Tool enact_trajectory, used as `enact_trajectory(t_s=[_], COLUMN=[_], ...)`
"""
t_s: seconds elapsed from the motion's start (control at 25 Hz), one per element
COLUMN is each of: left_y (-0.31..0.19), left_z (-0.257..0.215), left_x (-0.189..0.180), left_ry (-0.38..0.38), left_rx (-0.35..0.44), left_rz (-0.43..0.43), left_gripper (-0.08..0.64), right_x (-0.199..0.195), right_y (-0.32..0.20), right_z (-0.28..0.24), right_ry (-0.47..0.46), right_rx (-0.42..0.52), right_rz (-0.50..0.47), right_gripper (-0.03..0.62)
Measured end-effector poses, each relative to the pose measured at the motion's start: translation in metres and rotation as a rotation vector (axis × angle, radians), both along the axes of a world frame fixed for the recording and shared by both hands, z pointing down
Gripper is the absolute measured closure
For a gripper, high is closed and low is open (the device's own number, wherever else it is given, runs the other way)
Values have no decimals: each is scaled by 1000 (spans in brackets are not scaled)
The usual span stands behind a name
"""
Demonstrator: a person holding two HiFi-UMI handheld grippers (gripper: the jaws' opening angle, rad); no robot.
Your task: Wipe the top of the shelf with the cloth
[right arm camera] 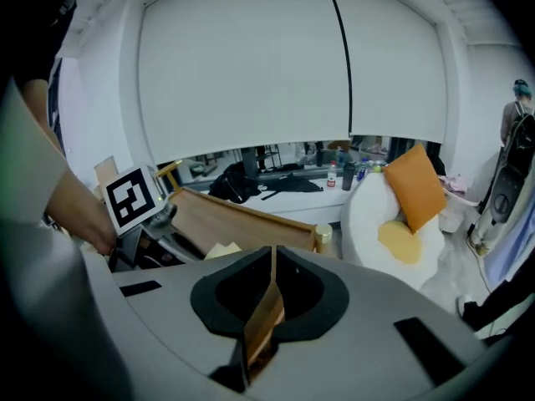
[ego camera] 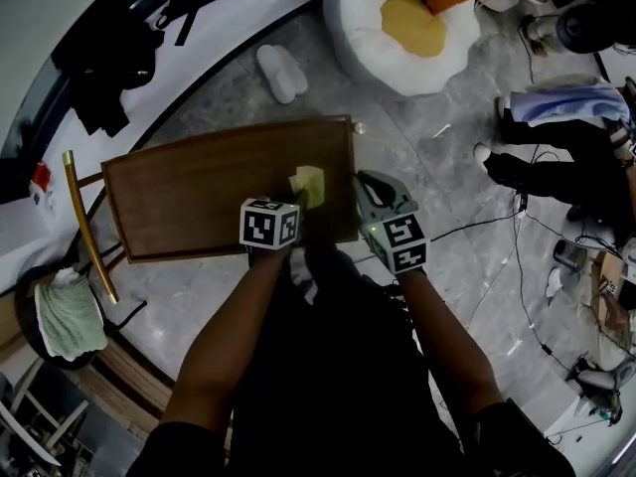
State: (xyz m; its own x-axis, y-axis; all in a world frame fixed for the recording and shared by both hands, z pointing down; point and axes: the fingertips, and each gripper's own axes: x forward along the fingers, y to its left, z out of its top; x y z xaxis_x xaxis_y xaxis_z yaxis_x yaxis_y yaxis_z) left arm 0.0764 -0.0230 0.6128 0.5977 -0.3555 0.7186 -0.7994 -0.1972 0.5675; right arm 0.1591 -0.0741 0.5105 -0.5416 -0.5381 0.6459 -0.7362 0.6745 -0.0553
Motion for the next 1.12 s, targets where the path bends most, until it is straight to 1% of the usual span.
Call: enact_trajectory(t_s=[0.12, 0.2, 0.36, 0.48, 0.6, 0.68, 0.84, 1.0, 1.12], left_y=[8, 14, 16, 17, 17, 17, 18, 24, 30], left_z=[3, 9, 13, 13, 12, 12, 14, 18, 20], left_x=[41, 59, 69, 70, 70, 67, 49, 27, 6], left_ry=[12, 12, -38, -39, -43, -62, -99, -85, -75], left_rx=[-32, -57, -45, -42, -38, -18, 23, 9, -10], left_rz=[38, 38, 13, 17, 26, 34, 23, 18, -2], left_gripper=[532, 532, 532, 532, 532, 532, 532, 532, 532], right_x=[18, 24, 26, 23, 13, 5, -7, -18, -34], right_y=[0, 2, 10, 17, 20, 19, 20, 27, 34], right_z=[2, 6, 15, 21, 26, 28, 27, 27, 24], right_ry=[-2, -7, -15, -26, -32, -33, -33, -19, -14], right_rx=[-6, -14, -35, -55, -69, -74, -79, -89, -90], right_rz=[2, -5, -41, -57, -72, -78, -86, -85, -73], right_gripper=[563, 563, 563, 563, 563, 563, 563, 563, 563])
